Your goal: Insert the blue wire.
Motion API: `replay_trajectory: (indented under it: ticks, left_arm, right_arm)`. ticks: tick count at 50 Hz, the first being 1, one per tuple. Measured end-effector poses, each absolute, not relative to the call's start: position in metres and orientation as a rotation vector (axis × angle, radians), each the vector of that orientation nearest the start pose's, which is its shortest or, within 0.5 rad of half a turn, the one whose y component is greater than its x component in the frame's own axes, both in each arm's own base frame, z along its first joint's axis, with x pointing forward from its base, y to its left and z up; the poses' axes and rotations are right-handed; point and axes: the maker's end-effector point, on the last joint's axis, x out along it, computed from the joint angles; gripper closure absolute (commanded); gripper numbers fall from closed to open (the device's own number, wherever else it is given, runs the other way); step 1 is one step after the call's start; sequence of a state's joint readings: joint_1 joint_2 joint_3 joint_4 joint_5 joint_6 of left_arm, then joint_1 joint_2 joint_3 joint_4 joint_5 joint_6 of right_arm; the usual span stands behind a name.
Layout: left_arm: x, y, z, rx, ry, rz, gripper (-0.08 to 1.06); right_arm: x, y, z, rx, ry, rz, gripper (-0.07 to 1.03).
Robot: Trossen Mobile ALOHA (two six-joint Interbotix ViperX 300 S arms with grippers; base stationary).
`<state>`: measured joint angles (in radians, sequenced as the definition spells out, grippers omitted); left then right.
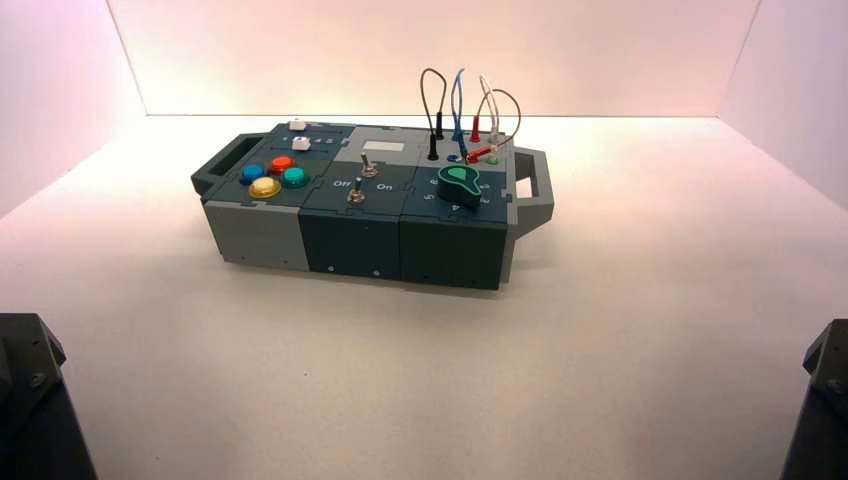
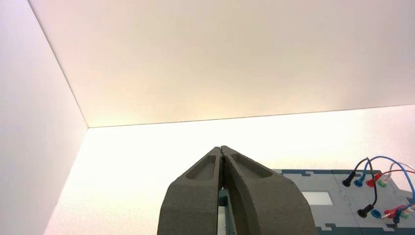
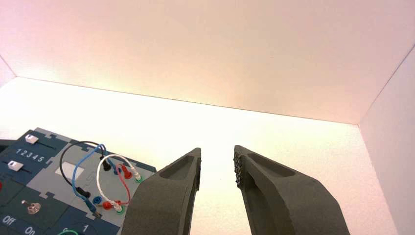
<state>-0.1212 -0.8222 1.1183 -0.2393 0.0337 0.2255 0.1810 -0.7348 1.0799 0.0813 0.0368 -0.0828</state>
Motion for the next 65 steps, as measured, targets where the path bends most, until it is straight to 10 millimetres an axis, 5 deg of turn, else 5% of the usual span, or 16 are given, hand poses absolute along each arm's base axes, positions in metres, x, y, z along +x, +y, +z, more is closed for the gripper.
replay_trajectory:
  ticks: [28,41,52,65]
  left_arm:
    - [0.273,-0.035,0.228,0.006,0.337,-0.126,1.01]
    - [0.271,-0.036,0.226,0.008,0.356,-0.134,1.01]
    - [0.268,-0.040,0.221,0.010,0.414,-0.157,1.01]
    - [0.263,-0.063,0.208,0.032,0.532,-0.249,1.01]
  right_arm:
    - [0.279,0.056,0.212,-0.041,0.469,0.198,0.58]
    - [0.266,0.078,0.226,-0.050,0.537,0.286,0.58]
    - [0.255,0.095,0.208,-0.102,0.666,0.361,0.55]
    - [0.243,0.129,0.216,-0.151,0.675,0.487,0.46]
